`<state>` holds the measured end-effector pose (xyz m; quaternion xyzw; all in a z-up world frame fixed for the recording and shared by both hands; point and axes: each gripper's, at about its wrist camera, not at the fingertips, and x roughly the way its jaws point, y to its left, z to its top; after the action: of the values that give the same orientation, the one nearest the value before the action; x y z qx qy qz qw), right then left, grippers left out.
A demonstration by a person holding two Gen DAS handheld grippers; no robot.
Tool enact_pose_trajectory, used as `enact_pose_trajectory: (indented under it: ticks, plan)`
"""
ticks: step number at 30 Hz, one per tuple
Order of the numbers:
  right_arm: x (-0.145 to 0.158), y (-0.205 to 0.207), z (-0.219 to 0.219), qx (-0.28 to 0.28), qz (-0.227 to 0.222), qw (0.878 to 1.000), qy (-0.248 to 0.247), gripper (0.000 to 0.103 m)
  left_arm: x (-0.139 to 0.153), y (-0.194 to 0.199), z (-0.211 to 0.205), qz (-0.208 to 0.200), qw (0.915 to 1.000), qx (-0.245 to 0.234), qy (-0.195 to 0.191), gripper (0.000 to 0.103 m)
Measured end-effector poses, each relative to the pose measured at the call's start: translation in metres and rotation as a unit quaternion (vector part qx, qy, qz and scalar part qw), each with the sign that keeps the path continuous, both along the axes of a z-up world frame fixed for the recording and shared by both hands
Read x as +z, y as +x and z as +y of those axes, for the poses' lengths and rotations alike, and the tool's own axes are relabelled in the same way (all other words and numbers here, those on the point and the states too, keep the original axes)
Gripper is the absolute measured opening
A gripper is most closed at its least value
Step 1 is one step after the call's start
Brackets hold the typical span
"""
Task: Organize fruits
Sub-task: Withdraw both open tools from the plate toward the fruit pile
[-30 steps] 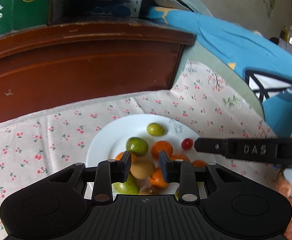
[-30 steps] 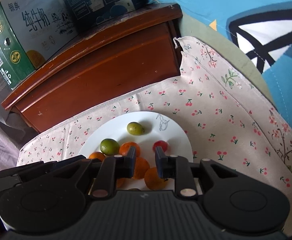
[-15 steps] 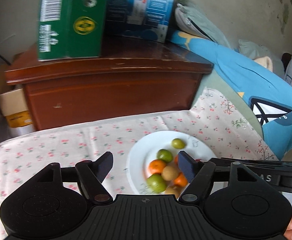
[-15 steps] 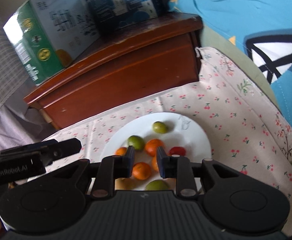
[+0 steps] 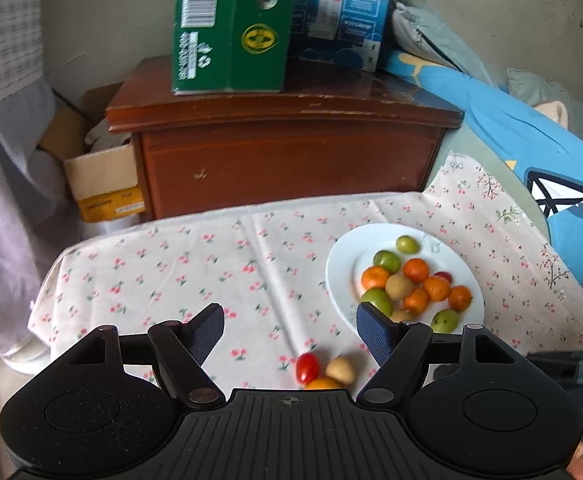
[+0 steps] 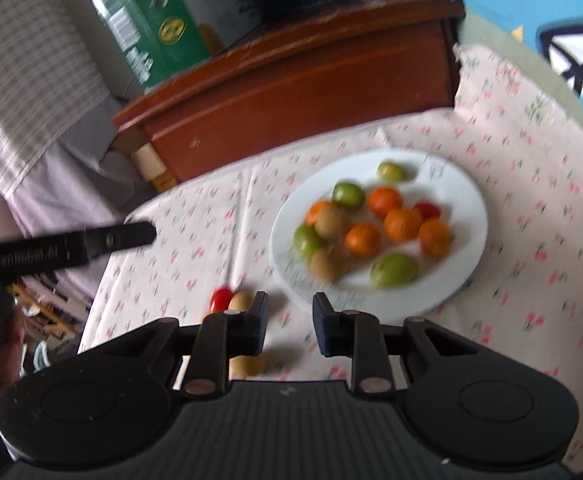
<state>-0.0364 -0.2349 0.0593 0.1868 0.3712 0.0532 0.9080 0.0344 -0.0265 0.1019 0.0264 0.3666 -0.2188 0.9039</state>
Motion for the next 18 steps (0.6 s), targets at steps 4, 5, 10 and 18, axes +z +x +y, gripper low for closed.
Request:
enact_pose_trajectory:
  ticks: [4,5,10,18]
  plan:
    - [-0.012,-0.004,0.015,0.03,0.016,0.999,-0.004,0.026,-0.005,-0.002,0.008,0.005,0.9998,0.01,0.015,0.073]
    - [-0.014,-0.004,0.018,0.035,0.019,0.999,-0.006,0.026,-0.007,-0.002,0.009,0.007,0.9997,0.012,0.019,0.073]
    - [-0.023,-0.001,0.03,0.056,0.03,0.998,-0.012,0.028,-0.02,0.002,0.014,0.035,0.9987,0.021,0.031,0.073]
    - [-0.032,0.005,0.044,0.078,0.039,0.996,-0.025,0.032,-0.04,0.005,0.009,0.062,0.9969,0.016,0.046,0.073]
